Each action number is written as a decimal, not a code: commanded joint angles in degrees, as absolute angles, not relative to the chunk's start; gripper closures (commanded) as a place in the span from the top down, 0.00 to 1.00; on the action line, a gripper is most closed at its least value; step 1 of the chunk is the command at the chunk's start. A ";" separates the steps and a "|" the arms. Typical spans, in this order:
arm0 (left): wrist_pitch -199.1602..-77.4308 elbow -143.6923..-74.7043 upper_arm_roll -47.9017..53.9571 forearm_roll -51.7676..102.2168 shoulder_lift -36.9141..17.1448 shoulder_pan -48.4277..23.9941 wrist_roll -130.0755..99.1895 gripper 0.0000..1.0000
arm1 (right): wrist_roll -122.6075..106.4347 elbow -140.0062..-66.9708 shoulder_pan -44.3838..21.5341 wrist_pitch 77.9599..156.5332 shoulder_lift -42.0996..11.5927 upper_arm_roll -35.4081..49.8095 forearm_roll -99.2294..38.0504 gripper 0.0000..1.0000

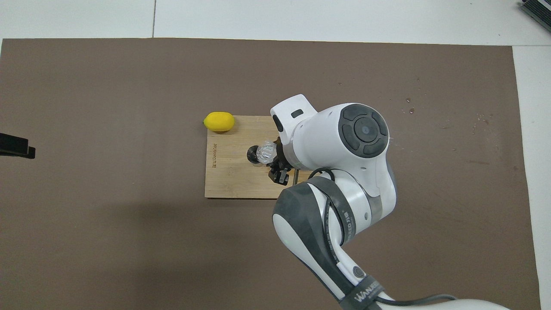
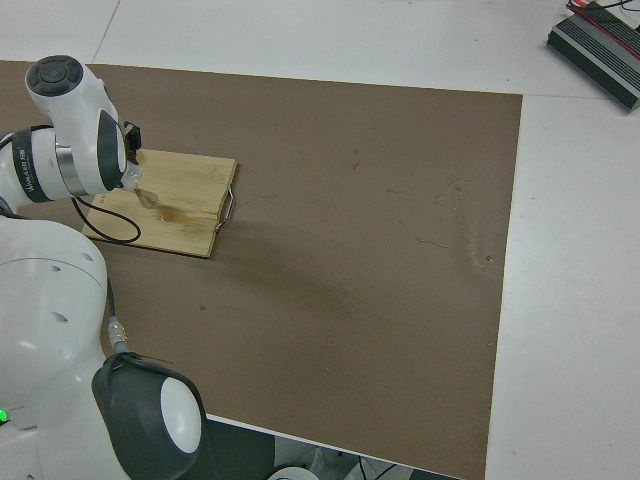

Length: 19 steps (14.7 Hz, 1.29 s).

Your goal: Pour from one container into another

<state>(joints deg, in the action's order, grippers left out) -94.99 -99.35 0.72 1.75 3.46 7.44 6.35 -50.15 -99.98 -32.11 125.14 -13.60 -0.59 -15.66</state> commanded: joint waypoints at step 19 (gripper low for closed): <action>-95.54 -95.45 -5.80 0.35 1.41 -1.67 5.01 1.00 | -36.21 -94.22 -33.93 121.90 -17.05 -0.97 -7.21 0.00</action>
